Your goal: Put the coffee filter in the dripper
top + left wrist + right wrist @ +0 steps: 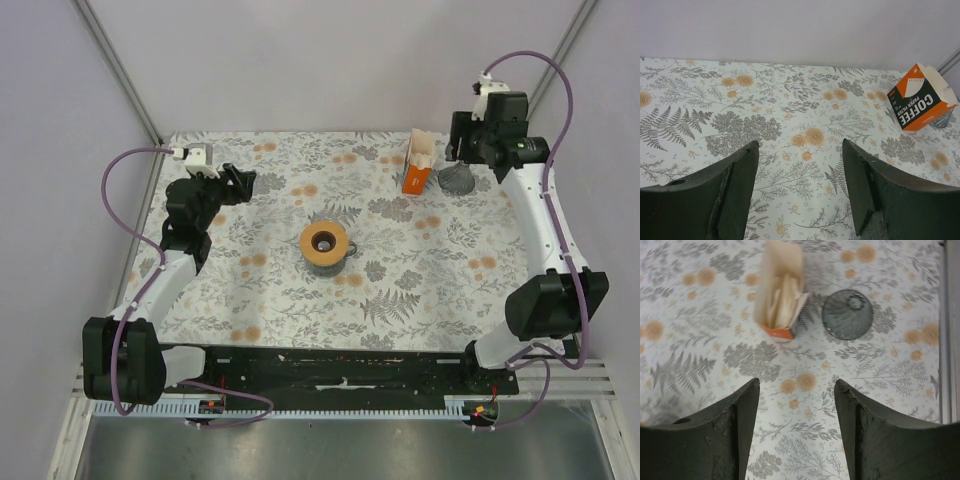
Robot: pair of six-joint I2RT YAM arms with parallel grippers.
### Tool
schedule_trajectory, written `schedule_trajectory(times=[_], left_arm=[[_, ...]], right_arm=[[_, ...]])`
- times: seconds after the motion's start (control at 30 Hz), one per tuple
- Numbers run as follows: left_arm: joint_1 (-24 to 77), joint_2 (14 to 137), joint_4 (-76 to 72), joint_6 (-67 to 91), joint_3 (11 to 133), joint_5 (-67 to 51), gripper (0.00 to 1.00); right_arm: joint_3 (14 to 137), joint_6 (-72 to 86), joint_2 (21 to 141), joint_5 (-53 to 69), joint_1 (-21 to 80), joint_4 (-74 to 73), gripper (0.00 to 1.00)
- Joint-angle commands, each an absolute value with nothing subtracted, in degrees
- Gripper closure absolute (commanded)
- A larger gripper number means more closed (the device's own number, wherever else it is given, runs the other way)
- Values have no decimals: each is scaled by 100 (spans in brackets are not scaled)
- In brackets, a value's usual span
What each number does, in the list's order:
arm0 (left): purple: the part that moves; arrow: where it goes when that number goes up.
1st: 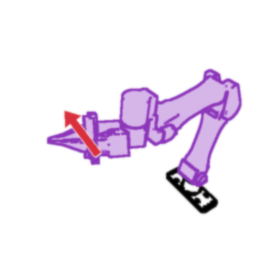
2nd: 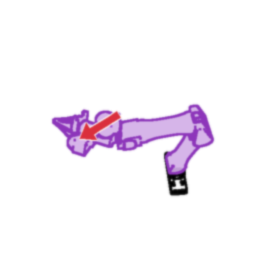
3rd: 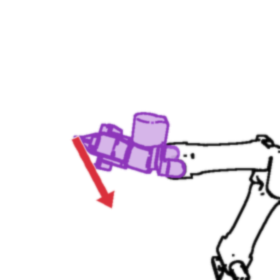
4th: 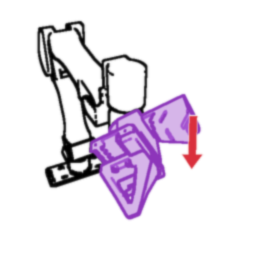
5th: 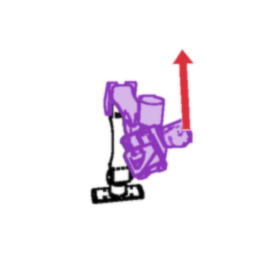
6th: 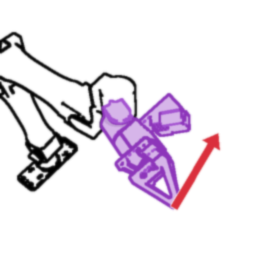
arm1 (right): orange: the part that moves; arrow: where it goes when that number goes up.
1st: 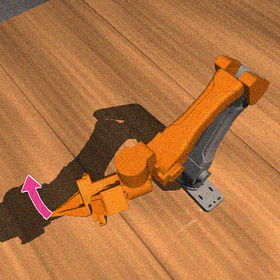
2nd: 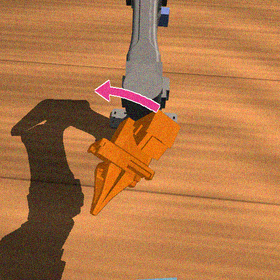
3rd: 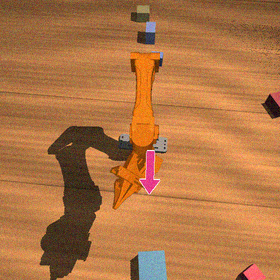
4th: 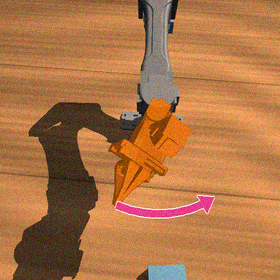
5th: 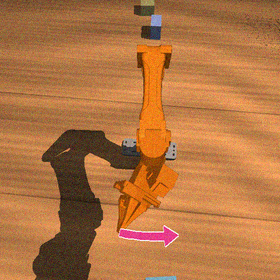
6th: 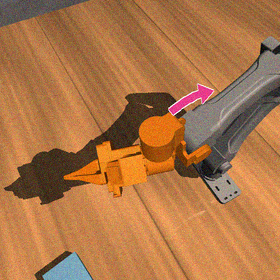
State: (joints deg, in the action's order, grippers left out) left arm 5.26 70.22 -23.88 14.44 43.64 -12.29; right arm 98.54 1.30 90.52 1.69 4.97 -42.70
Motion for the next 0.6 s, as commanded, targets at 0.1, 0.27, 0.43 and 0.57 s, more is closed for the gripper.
schedule_trajectory(times=[0.1,0.27,0.43,0.57], left_arm=[[519,6856,-2716,1257,4289,-1283,27],[519,6733,-2777,1196,4228,-1275,27],[519,6566,-3014,1169,3982,-1143,27],[519,6565,-2997,1178,3937,-1134,27]], right_arm=[[9404,1818,9526,-930,-369,-2796,32],[9807,2004,10220,-1695,-466,-2548,34],[10327,1925,10600,-1548,-554,-2883,36],[10677,1399,10661,-1292,-562,-2803,37]])
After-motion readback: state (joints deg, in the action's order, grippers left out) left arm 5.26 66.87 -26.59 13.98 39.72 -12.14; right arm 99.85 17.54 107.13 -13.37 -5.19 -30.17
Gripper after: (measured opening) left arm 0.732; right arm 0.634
